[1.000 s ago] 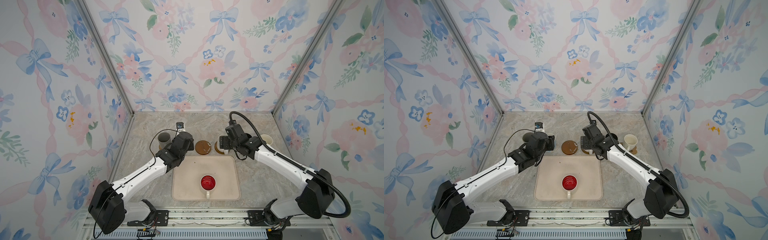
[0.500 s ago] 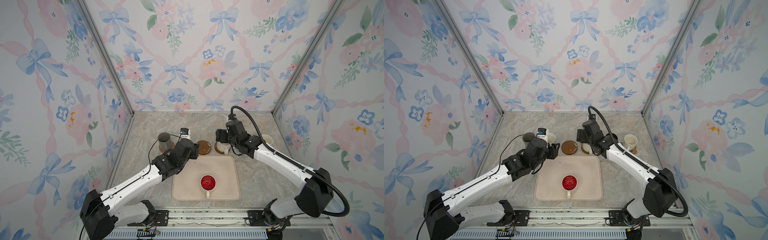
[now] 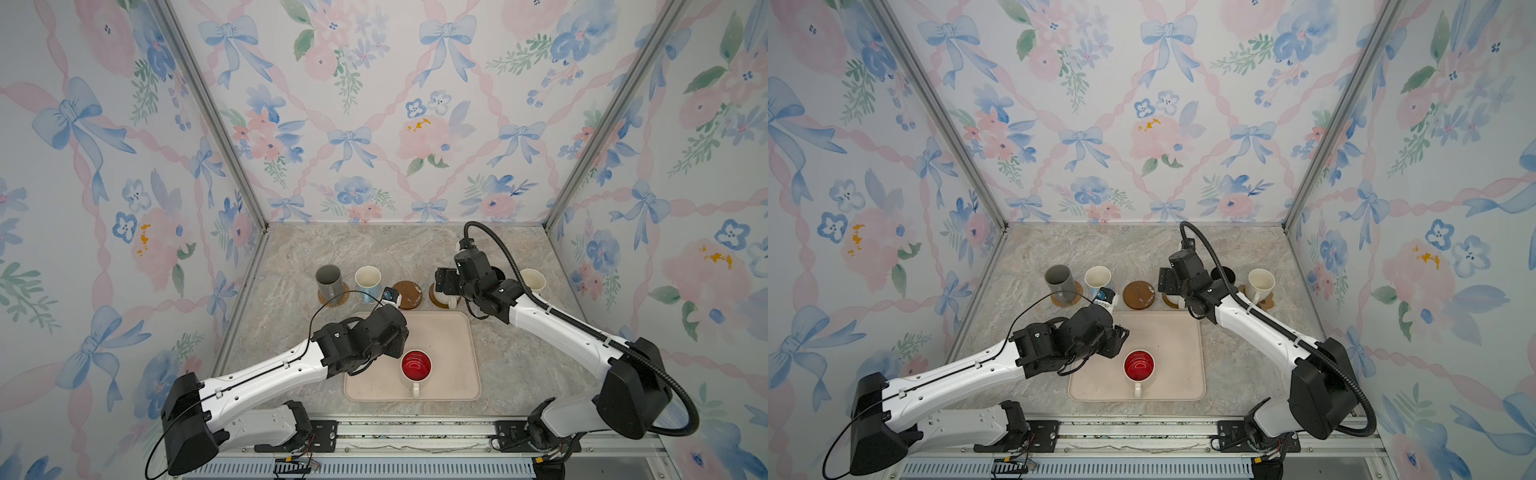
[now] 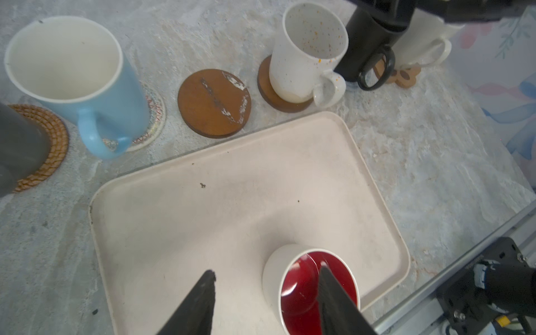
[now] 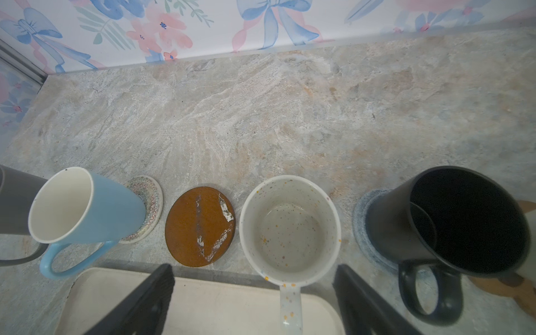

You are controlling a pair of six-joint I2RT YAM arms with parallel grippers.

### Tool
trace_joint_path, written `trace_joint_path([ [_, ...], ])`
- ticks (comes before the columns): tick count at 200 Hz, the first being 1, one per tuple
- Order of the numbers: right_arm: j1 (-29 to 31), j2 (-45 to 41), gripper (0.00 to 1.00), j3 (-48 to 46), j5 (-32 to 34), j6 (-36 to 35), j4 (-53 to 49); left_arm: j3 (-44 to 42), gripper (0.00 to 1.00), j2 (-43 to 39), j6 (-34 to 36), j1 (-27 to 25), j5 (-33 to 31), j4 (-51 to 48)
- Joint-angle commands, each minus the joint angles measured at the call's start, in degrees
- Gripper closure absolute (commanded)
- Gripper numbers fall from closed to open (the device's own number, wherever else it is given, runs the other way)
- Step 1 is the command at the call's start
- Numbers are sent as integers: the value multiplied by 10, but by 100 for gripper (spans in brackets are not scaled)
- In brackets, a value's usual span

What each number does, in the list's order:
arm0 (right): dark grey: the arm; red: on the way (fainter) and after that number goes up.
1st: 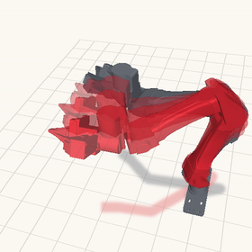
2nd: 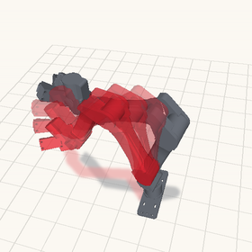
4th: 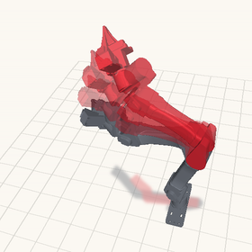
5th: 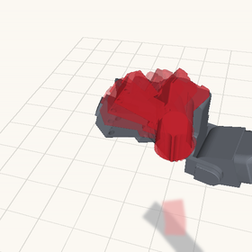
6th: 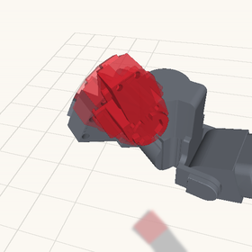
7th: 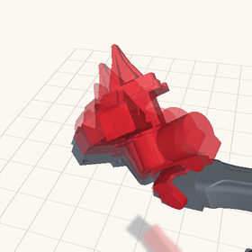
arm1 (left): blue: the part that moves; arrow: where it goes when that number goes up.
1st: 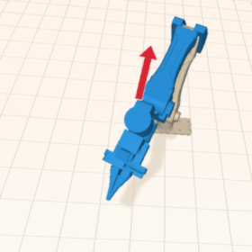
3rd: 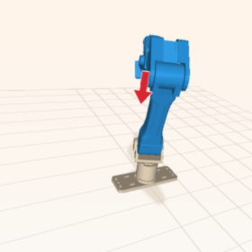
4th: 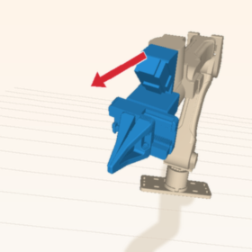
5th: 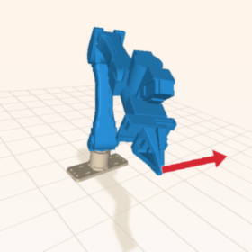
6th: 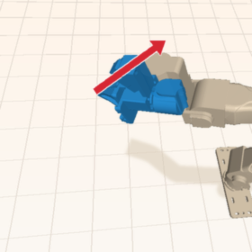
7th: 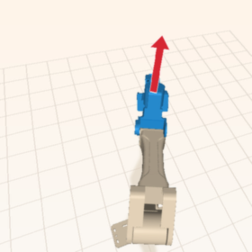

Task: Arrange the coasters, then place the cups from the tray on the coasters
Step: 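Move the left gripper over the red-lined mug on the tray while the right arm withdraws, then lower the open left gripper around the red-lined mug's rim and close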

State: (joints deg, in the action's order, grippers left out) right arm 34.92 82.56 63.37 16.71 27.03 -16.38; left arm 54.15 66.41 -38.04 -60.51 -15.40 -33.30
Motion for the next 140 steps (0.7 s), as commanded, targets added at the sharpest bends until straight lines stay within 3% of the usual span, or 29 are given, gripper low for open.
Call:
trace_joint_path([
  [1,-10,-24,10,-15,-6,8,16,17,48,21,-21,-19,25,-78],
  [140,-23,-14,10,-25,-31,9,23,8,46,112,-104,-137,141,-88],
])
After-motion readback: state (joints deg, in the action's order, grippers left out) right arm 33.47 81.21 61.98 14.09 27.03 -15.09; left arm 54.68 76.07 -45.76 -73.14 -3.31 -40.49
